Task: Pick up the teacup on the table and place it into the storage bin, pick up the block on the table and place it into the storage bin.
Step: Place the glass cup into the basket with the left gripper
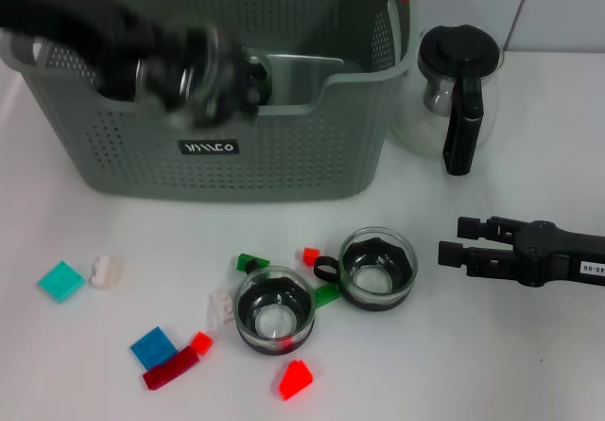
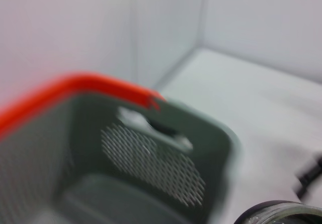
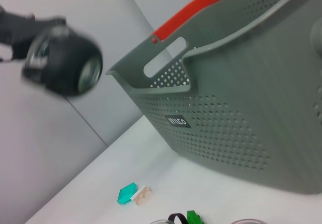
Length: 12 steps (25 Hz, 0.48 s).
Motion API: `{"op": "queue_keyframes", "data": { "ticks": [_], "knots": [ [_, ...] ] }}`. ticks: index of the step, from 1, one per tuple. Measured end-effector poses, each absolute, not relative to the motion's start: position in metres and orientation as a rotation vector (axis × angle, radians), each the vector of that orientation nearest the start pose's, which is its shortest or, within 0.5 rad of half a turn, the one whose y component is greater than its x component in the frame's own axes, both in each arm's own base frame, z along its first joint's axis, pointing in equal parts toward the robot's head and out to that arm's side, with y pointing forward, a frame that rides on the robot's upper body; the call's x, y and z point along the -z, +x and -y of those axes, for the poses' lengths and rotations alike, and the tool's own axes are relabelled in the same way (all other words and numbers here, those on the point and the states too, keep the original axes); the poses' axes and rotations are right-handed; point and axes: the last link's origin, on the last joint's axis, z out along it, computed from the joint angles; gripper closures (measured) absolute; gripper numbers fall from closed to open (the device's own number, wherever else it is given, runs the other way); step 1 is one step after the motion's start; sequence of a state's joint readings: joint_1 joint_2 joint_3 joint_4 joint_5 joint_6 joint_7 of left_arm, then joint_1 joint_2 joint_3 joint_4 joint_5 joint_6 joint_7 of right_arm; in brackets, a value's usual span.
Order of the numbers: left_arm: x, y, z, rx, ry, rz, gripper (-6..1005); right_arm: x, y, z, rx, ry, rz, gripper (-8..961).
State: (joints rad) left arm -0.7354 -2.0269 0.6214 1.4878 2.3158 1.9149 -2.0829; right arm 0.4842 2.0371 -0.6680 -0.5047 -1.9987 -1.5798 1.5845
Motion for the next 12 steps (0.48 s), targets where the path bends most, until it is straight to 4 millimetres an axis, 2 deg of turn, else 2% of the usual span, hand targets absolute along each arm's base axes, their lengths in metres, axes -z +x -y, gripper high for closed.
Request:
{"op": "queue_keyframes", "data": {
  "ticks": [8,12],
  "knots": [
    [-0.130,-0.116,-0.417,0.285,-2.508,0.493,900,0.008,0.293,-0.302,-0.799,-2.640,-1.142,39],
    [-0.114,-0.113,-0.445,0.228,-2.401,0.503,893,0.008,0.291,-0.303,-0.804,-2.645,-1.138,39]
  ]
}}
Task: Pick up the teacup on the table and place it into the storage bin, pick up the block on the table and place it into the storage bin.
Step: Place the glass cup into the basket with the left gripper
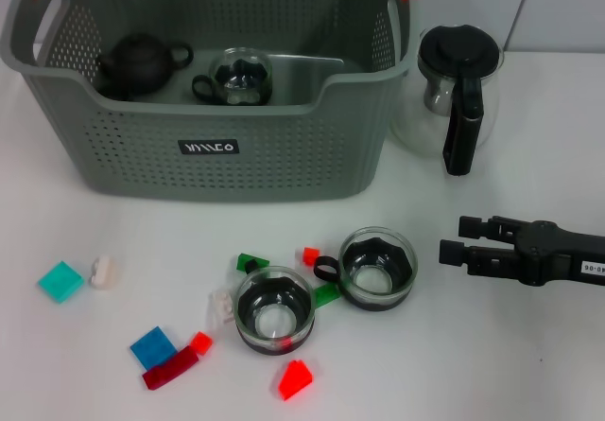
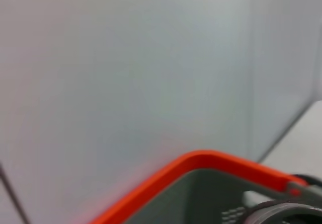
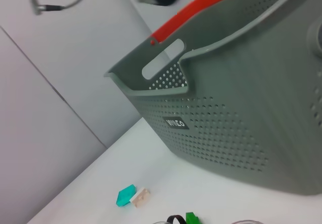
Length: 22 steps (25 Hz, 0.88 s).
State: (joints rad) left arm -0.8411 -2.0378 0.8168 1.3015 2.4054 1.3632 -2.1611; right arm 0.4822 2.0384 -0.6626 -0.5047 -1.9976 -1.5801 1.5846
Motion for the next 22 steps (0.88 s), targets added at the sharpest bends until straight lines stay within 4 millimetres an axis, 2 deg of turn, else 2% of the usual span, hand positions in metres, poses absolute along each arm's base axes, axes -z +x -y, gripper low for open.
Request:
{"op": "queue_keyframes", "data": {
  "ticks": [5,10,16,22],
  "knots": [
    [-0.083,-0.119,-0.466,0.125,-2.317,0.458,885,0.008,0.290,-0.304,-0.808,-2.645,-1.133,38],
    [-0.046,-0.138,-0.471,-0.077,-2.289,0.377,876,0.007,0.290,-0.305,-0.811,-2.640,-1.141,39],
    [-0.023,-0.152,-0.470,-0.275,-2.254,0.274,866,0.006,0.291,-0.305,-0.817,-2.627,-1.148,40],
    [-0.009,-0.160,-0.471,-0.346,-2.270,0.238,856,0.005,0.292,-0.304,-0.824,-2.616,-1.147,39]
  ]
}}
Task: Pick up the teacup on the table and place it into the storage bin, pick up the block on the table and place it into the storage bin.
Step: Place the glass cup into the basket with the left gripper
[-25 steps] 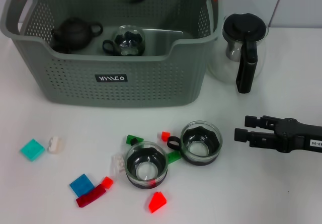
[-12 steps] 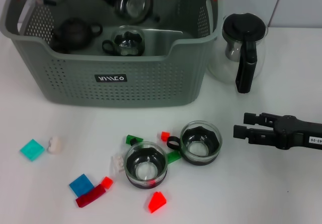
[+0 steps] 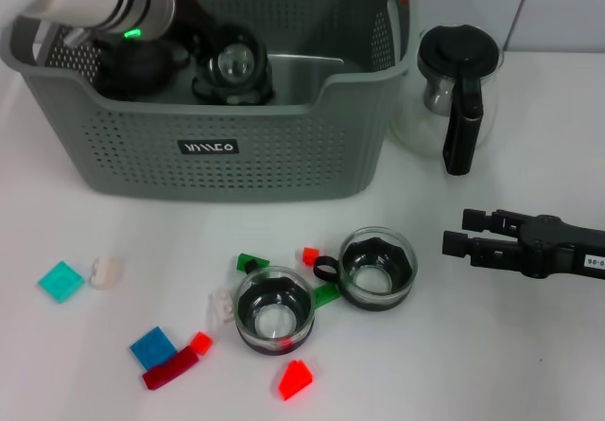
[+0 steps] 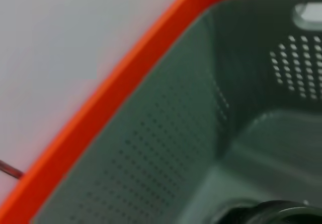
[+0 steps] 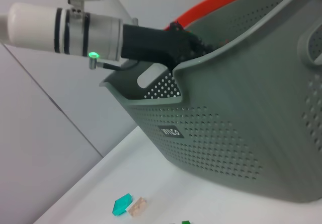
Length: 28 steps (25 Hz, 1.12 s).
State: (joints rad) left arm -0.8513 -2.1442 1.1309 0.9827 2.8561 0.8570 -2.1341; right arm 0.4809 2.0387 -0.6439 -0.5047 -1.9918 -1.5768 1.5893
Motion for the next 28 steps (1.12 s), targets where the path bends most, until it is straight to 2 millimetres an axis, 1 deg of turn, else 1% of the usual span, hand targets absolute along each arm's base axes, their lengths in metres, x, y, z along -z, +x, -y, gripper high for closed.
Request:
{"op": "queue_keyframes", "data": {
  "ticks": [3,9,22,28],
  "knots": [
    [-0.001,-0.167,-0.470,-0.388,-2.298,0.240,851,0.005,0.292,-0.304,-0.823,-2.617,-1.146,39],
    [0.008,-0.175,-0.468,-0.421,-2.322,0.247,841,0.005,0.292,-0.305,-0.818,-2.620,-1.143,39],
    [0.018,-0.178,-0.468,-0.414,-2.317,0.228,819,0.005,0.294,-0.303,-0.814,-2.617,-1.149,39],
    [0.016,-0.179,-0.469,-0.395,-2.299,0.239,809,0.005,0.294,-0.302,-0.814,-2.617,-1.148,38]
  ]
}}
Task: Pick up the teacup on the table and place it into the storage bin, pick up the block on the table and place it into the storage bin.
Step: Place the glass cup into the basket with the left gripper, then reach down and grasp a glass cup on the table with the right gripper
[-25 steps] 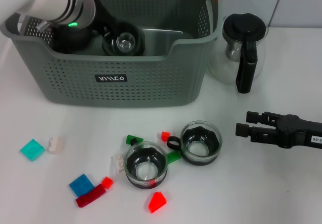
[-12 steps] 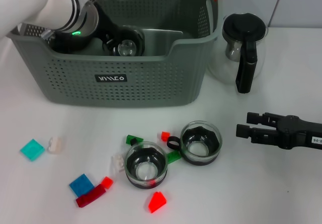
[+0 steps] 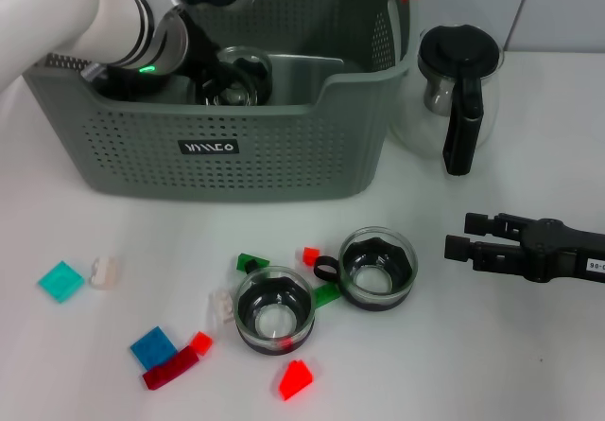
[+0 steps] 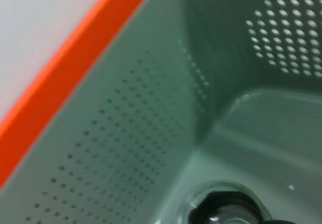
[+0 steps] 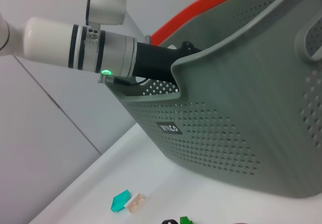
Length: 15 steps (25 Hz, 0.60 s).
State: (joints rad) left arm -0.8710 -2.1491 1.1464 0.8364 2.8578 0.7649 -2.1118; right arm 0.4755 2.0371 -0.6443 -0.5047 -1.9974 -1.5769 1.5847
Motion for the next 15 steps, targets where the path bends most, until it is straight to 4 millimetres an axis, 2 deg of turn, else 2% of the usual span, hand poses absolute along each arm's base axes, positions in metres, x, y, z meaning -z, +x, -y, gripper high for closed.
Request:
{"op": "queue_keyframes", "data": {
  "ticks": [2,7,12,15],
  "knots": [
    [0.011,-0.176,-0.471,-0.363,-2.283,0.262,806,0.005,0.294,-0.302,-0.814,-2.617,-1.148,38],
    [-0.007,-0.161,-0.470,-0.241,-2.293,0.326,646,0.005,0.294,-0.302,-0.814,-2.617,-1.148,38],
    [-0.037,-0.151,-0.460,-0.124,-2.336,0.365,545,0.005,0.294,-0.303,-0.812,-2.616,-1.148,38],
    [-0.056,-0.155,-0.453,-0.032,-2.350,0.449,530,0.005,0.295,-0.303,-0.809,-2.612,-1.148,38]
  ]
}}
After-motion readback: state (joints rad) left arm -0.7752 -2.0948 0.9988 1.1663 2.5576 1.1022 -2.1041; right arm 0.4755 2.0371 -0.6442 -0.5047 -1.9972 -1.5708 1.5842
